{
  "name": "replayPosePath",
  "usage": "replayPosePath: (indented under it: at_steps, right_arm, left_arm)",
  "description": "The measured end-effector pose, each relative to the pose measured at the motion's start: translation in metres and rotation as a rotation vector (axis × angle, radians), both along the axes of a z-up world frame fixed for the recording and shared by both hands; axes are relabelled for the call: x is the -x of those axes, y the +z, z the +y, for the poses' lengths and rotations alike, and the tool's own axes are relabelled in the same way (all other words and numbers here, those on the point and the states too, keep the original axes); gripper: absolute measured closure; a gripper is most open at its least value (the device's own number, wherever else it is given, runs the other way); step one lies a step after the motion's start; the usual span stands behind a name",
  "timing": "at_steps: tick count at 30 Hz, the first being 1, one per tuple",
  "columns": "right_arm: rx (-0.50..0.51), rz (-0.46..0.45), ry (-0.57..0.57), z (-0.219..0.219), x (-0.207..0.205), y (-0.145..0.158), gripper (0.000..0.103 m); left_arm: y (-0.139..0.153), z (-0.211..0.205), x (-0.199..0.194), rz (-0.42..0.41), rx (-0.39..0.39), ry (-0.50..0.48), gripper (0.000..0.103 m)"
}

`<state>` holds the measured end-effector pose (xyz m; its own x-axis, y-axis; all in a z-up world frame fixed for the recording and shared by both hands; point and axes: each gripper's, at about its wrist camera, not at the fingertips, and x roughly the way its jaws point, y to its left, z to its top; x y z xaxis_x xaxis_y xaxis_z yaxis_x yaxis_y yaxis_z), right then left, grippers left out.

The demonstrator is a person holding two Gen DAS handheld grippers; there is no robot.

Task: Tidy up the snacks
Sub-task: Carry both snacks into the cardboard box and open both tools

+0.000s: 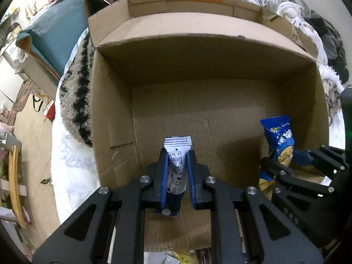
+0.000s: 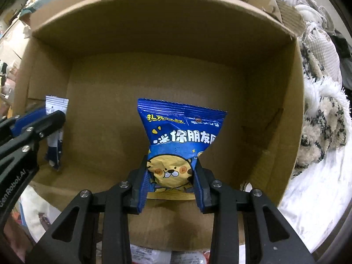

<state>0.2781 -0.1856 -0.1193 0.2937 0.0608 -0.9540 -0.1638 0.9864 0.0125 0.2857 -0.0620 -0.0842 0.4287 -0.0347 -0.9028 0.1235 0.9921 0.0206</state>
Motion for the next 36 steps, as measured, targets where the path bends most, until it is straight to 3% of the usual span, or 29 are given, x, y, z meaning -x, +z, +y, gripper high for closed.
replayPosePath:
  at_steps: [11, 16, 18, 20, 23, 26, 30, 36]
  right_arm:
    - [0.084, 0.021, 0.003, 0.002, -0.003, -0.014, 0.065]
    - [0.072, 0.02, 0.003, 0.006, -0.006, -0.018, 0.064]
    - [0.054, 0.013, -0.002, 0.004, -0.005, -0.018, 0.063]
    - [0.044, 0.009, -0.009, -0.002, -0.003, -0.015, 0.061]
    - [0.03, -0.007, -0.013, -0.004, -0.002, -0.013, 0.05]
    - [0.029, -0.022, -0.022, -0.008, -0.002, -0.011, 0.05]
    - [-0.016, -0.025, -0.04, -0.016, -0.003, -0.01, 0.05]
    - [-0.056, -0.094, -0.046, -0.024, 0.0, 0.008, 0.049]
  left_arm:
    - [-0.007, -0.009, -0.004, 0.013, -0.032, -0.015, 0.087]
    - [-0.01, -0.009, -0.005, 0.046, 0.006, -0.026, 0.086]
    - [-0.01, -0.01, -0.006, 0.054, 0.009, -0.03, 0.081]
    - [-0.01, -0.012, -0.005, 0.054, 0.006, -0.042, 0.063]
    - [-0.006, -0.017, -0.001, 0.046, -0.013, -0.061, 0.049]
    - [-0.003, -0.017, 0.001, 0.02, -0.029, -0.045, 0.039]
    - [-0.001, -0.011, 0.001, 0.041, 0.026, -0.022, 0.037]
    - [0.018, -0.006, 0.012, -0.026, 0.058, 0.004, 0.037]
